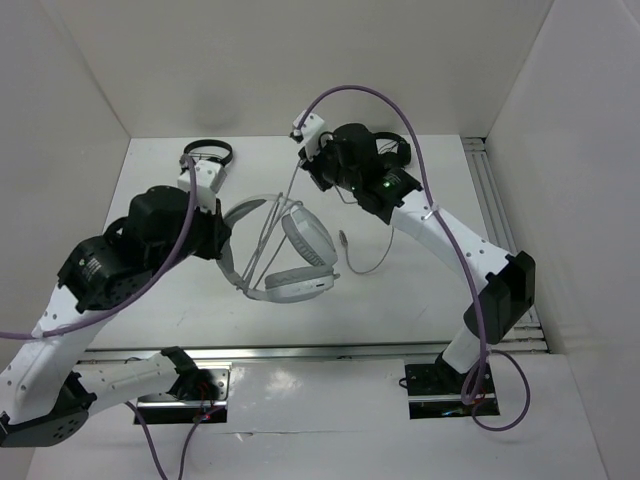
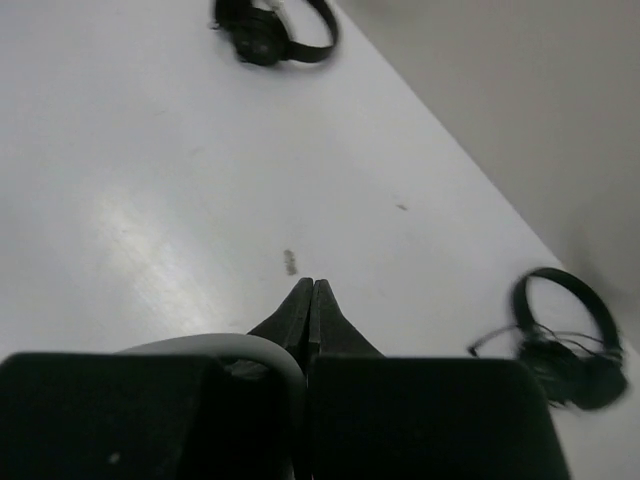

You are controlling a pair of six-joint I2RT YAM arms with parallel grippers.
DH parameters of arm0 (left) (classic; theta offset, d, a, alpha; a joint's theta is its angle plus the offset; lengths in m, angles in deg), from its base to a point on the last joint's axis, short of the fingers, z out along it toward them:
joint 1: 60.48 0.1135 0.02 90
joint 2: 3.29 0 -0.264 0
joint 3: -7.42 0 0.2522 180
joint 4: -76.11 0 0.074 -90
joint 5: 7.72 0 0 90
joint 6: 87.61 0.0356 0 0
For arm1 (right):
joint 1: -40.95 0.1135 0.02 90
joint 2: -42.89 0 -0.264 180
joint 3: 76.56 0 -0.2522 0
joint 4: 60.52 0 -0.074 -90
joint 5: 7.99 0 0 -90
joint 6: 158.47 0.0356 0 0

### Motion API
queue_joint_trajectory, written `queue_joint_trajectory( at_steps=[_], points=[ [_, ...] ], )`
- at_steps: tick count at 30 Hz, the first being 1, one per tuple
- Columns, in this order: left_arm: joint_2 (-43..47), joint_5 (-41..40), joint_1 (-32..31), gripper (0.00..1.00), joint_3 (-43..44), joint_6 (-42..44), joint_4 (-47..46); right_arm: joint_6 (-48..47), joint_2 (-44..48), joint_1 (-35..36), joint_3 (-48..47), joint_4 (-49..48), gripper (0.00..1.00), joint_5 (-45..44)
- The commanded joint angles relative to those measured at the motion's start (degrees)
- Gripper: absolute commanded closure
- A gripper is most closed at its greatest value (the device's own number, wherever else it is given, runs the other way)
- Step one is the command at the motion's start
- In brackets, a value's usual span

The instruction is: Wrap the headphones

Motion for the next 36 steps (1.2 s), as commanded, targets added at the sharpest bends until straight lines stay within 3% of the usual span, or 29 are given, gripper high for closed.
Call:
queue_joint_trajectory(
  at_steps=[1, 3, 8, 12, 13, 16, 20, 22, 26, 36],
  points=[
    [0.4, 9.1, -0.7, 1.00, 8.2, 0.7, -0.9, 6.7, -2.2, -2.2, 3.6, -7.4, 1.00, 13.4],
    [-1.1, 6.9, -0.7, 1.00, 10.5, -2.2, -2.5, 12.5, -1.5, -2.2, 8.1, -12.4, 1.00, 22.5],
    [-2.1, 2.1, -0.7, 1.00, 16.0, -8.1, -10.3, 33.4, -1.0, -1.6, 26.6, -44.1, 0.99, 35.1],
    [-5.5, -2.9, -0.7, 1.00, 23.5, -13.8, -9.4, 45.1, -9.2, 1.3, 31.0, -66.5, 0.96, 39.1],
    [-5.5, -4.0, -0.7, 1.00, 23.6, -14.7, -9.4, 47.1, -11.2, 1.8, 31.5, -66.6, 0.96, 39.9],
    [-5.5, -8.6, -0.7, 1.00, 24.1, -18.3, -10.1, 56.3, -18.8, 4.2, 34.0, -87.5, 0.96, 41.0],
    [-7.8, -12.9, -0.7, 1.00, 26.8, -21.4, -8.7, 64.2, -26.4, 7.2, 34.5, -100.2, 0.89, 41.7],
    [-12.2, -12.9, 0.2, 1.00, 29.6, -21.4, -6.7, 65.8, -28.1, 8.4, 34.5, -102.9, 0.85, 41.7],
    [-18.6, -10.0, 4.7, 1.00, 32.9, -20.6, -5.2, 65.8, -29.3, 11.5, 37.0, -104.1, 0.86, 39.6],
    [-35.0, 2.5, 26.0, 1.00, 45.1, -15.8, -2.0, 59.6, -21.2, 13.1, 52.5, -101.8, 0.90, 38.5]
  ],
)
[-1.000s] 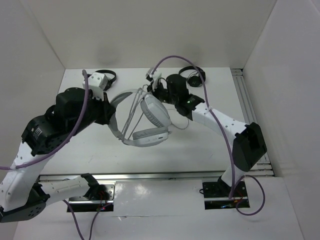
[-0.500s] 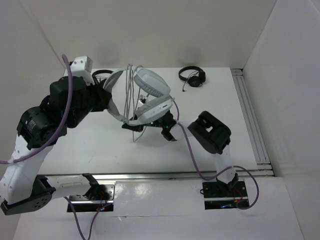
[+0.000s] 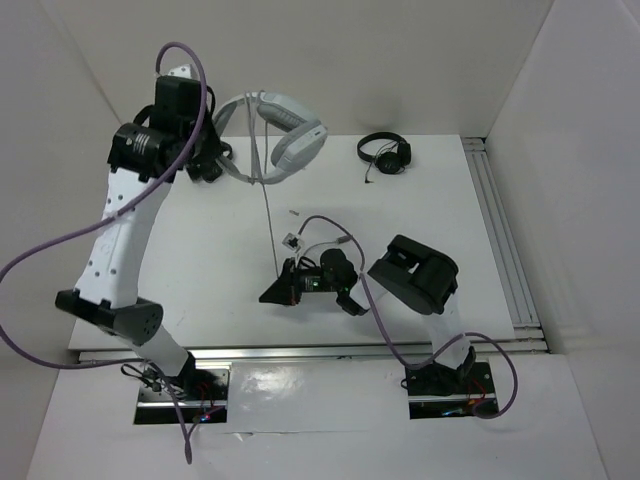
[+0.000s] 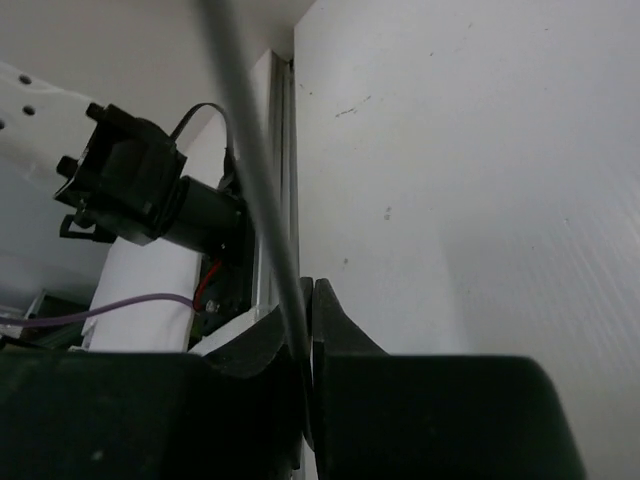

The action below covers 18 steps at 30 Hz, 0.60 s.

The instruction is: Wrap the headphones

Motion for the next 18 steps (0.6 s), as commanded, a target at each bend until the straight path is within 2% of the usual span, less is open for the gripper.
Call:
queue_joint_trajectory(
  at_steps=[1, 2, 5, 6, 7, 9, 10, 13, 14, 15, 16, 18],
  points=[
    [-2.3, 3.9, 7.2, 1.00, 6.9, -1.2, -7.5, -3.8, 6.0, 1.8, 4.0, -7.9, 0.94, -0.3],
    [-2.8, 4.5, 8.2, 1.00, 5.9, -1.2, -7.5, -5.5, 8.4, 3.0, 4.7, -4.7, 0.99, -1.5],
    [-3.3, 1.0, 8.9, 1.00, 2.3, -1.2, -8.7, -11.6, 14.4, 7.9, 4.2, 6.1, 1.00, -4.8],
    [-3.3, -2.9, 8.9, 1.00, -2.5, -1.8, -9.6, -13.9, 16.0, 9.5, 2.5, 18.7, 1.00, -4.8],
    [-2.3, -4.8, 7.1, 1.00, -5.5, -1.8, -10.4, -20.2, 17.6, 11.2, -1.8, 25.9, 1.00, -7.3],
    [-0.1, -8.1, 6.6, 1.00, -12.0, -2.3, -11.9, -25.3, 23.3, 16.8, -4.1, 36.4, 1.00, -13.1],
    [0.8, -9.3, 6.6, 1.00, -19.0, -2.8, -14.2, -27.2, 25.2, 18.2, -5.9, 43.9, 1.00, -15.8],
    [4.3, -8.7, 8.5, 1.00, -30.8, -2.8, -17.9, -33.6, 31.2, 22.3, -10.1, 55.2, 1.00, -24.6],
    [4.9, -7.4, 9.7, 1.00, -33.1, -2.8, -19.4, -35.6, 32.2, 24.0, -14.1, 63.5, 1.00, -28.2],
    [5.5, -7.4, 9.7, 1.00, -34.8, -2.8, -19.9, -39.1, 32.9, 25.6, -16.3, 67.5, 1.00, -37.5],
    [6.7, -7.4, 9.7, 1.00, -36.4, -2.3, -19.9, -40.6, 33.5, 28.3, -18.4, 71.5, 1.00, -41.9],
    [7.7, -7.4, 9.7, 1.00, -40.1, -2.3, -20.5, -43.2, 34.1, 29.1, -23.1, 80.3, 1.00, -50.2]
  ],
)
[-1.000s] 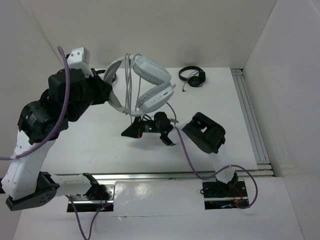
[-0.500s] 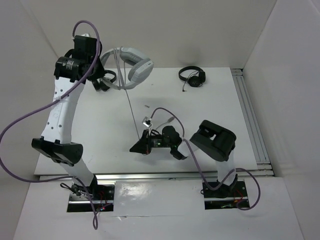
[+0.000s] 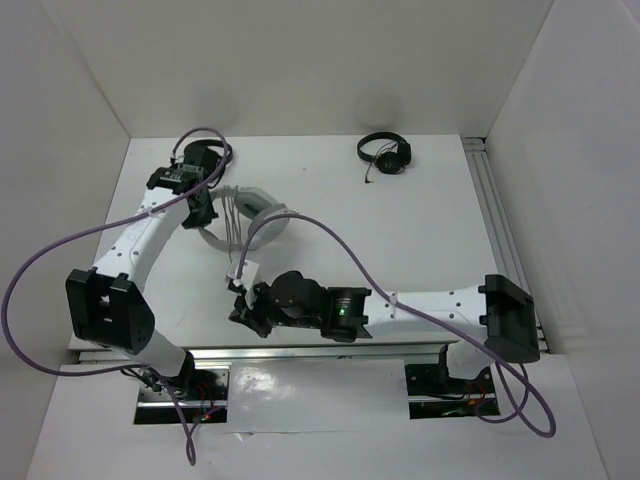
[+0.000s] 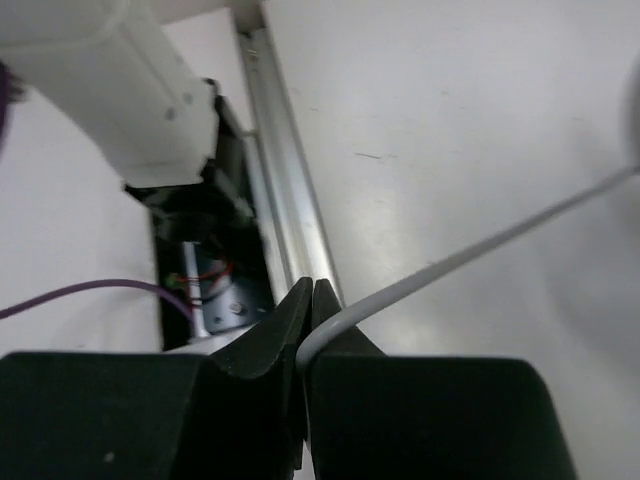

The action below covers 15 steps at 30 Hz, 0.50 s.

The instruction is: Wrap the headphones

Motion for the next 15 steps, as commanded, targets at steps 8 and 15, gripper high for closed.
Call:
queue_joint_trajectory(
  at_steps=[8, 15],
  points=[
    [11.2, 1.2, -4.9, 1.00, -12.3, 7.9, -14.3, -24.3, 4.9, 5.0, -18.6, 34.3, 1.00, -45.7],
    [19.0, 6.6, -11.9, 1.00, -25.2, 12.1, -17.5, -46.6, 4.1, -8.8, -21.2, 17.1, 1.00, -59.3]
  ],
)
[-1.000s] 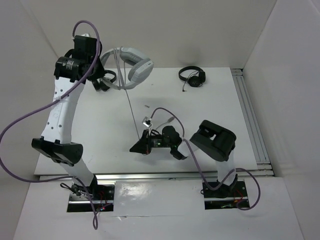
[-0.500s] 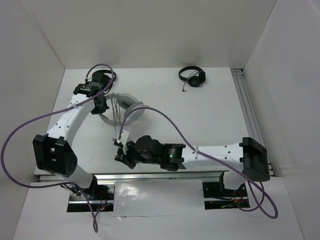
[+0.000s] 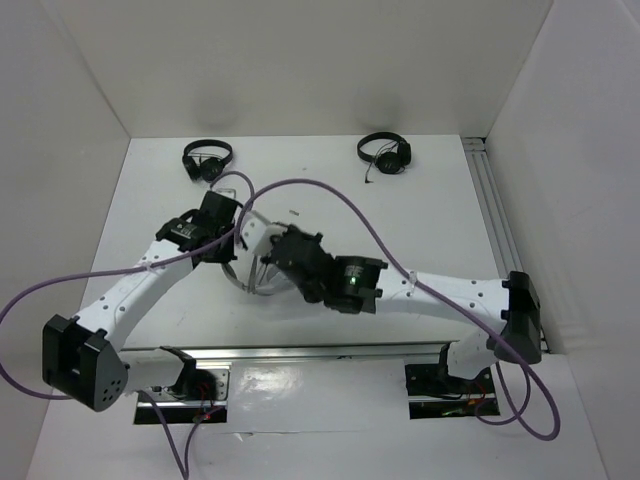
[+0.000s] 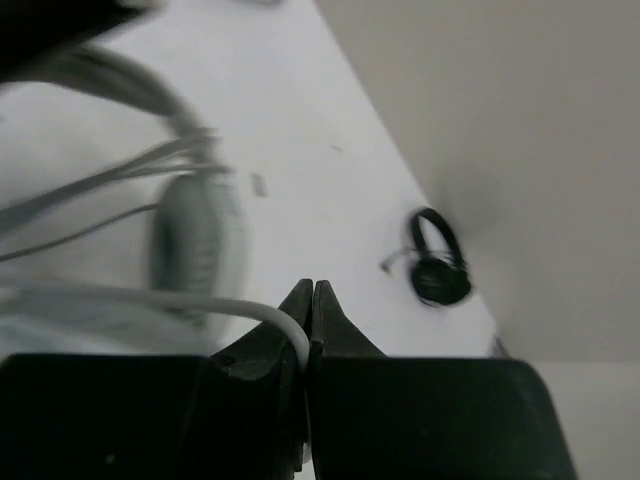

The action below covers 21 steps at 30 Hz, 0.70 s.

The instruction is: Wrap the headphones

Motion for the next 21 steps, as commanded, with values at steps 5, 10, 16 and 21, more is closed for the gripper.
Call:
queue_joint_trajectory(
  at_steps=[5, 10, 16, 21],
  points=[
    [7.7, -6.4, -11.8, 1.00, -2.1, 2.8, -2.6, -22.8, 1.3, -15.1, 0.1, -33.7, 1.00, -12.0],
    [16.8, -8.1, -19.4, 1.00, -4.1, 6.3, -2.0, -19.3, -0.7, -24.2, -1.9, -31.5, 1.00, -5.8],
    [17.6, -9.5, -26.9, 1.00, 0.1, 6.3, 3.8, -16.0, -1.8, -27.3, -3.7, -28.6, 0.94, 1.1],
    [17.0, -10.2, -29.6, 1.00, 3.5, 8.4, 6.4, -7.0, -0.4, -29.7, -5.4, -19.1, 0.93, 16.0]
  ],
)
